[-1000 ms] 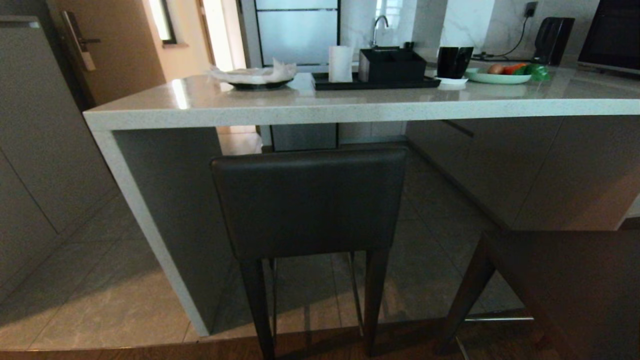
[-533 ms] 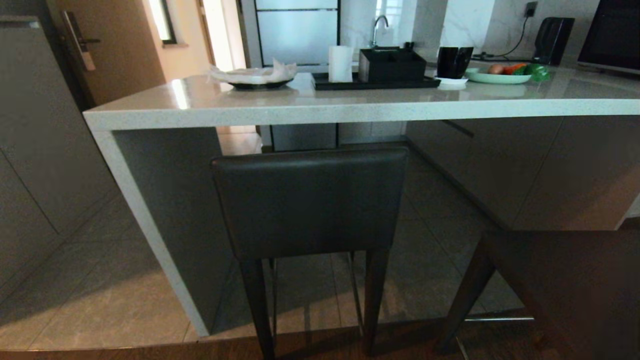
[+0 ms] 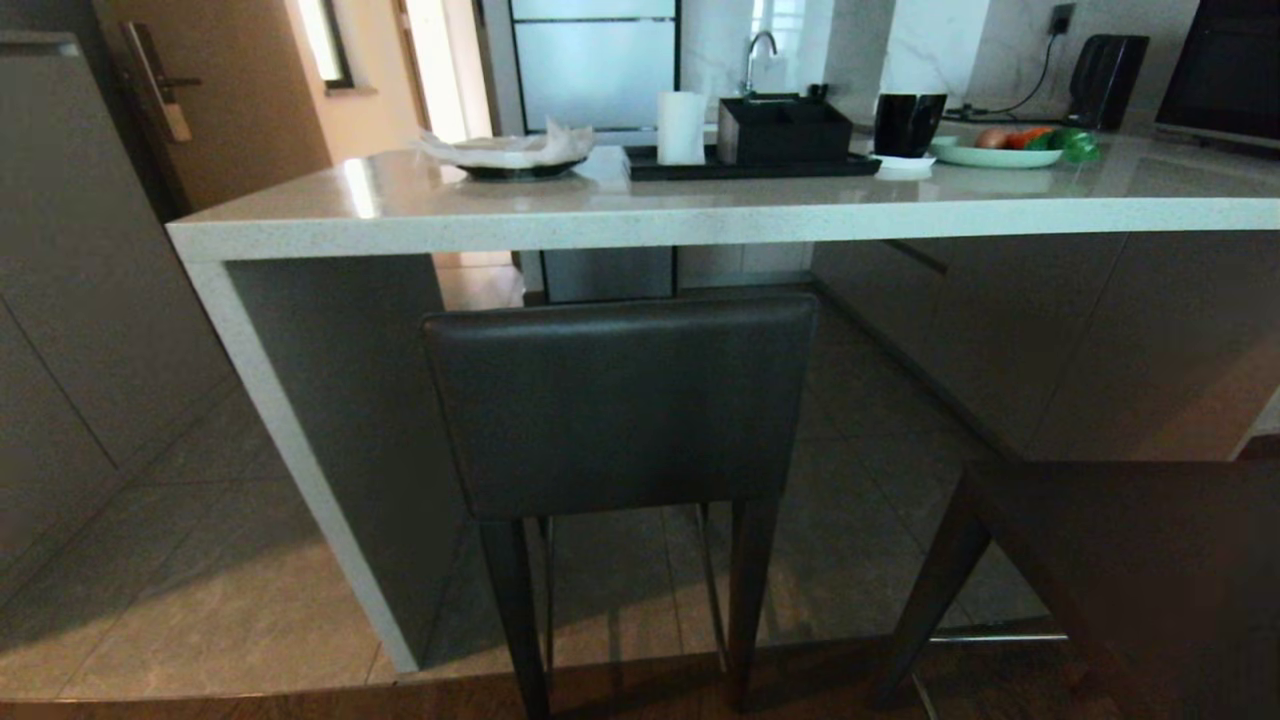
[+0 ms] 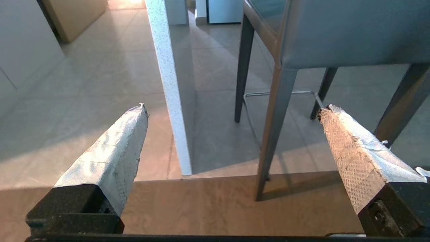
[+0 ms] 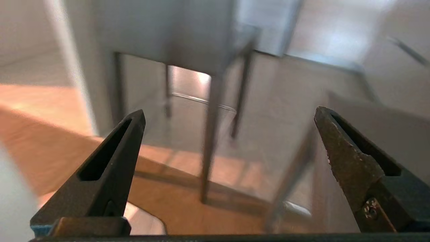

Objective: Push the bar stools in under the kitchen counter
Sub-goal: Push the gray chair back under the dining table

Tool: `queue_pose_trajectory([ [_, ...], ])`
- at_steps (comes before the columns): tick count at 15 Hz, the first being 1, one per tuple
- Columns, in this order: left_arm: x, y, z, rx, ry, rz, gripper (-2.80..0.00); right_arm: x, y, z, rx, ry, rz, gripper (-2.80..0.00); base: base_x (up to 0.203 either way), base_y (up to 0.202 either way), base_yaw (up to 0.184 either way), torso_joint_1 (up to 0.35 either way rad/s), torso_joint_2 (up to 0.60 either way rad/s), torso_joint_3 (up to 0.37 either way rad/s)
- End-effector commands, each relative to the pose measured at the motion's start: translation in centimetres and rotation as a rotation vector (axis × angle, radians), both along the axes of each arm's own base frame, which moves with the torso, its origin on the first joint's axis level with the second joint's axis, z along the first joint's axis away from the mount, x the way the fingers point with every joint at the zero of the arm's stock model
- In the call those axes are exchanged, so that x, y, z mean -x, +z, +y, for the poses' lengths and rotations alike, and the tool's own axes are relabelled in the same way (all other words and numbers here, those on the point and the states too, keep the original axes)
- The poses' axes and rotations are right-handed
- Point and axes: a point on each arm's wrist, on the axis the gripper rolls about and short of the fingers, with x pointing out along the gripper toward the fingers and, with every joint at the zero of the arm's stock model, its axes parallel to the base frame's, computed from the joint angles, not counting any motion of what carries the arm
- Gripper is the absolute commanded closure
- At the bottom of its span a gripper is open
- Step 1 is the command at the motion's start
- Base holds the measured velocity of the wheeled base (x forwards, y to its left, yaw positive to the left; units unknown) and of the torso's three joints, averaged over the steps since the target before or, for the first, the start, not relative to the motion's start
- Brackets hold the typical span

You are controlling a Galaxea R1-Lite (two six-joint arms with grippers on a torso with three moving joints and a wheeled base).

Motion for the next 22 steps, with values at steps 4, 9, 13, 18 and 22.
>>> queue_pose_trajectory([
  [4,0.0,0.0,0.0,0.002,0.000,0.003,-2.80,-0.1,0.1,-0.2,-0.006,-0.108,0.001,-2.80,0.000,0.000,0.000,0.000,0.00,0.000],
  [9,0.0,0.0,0.0,0.004,0.000,0.003,-2.80,-0.1,0.1,-0.2,-0.011,-0.110,0.003,-2.80,0.000,0.000,0.000,0.000,0.00,0.000],
  [13,0.0,0.0,0.0,0.004,0.000,0.003,-2.80,-0.2,-0.1,-0.4,-0.025,-0.202,0.014,-2.80,0.000,0.000,0.000,0.000,0.00,0.000],
  [18,0.0,0.0,0.0,0.004,0.000,0.003,-2.80,-0.5,-1.1,-0.8,-0.041,-0.381,0.046,-2.80,0.000,0.000,0.000,0.000,0.00,0.000],
  [22,0.0,0.0,0.0,0.004,0.000,0.003,-2.80,-0.5,-1.1,-0.8,-0.046,-0.383,0.047,-2.80,0.000,0.000,0.000,0.000,0.00,0.000],
])
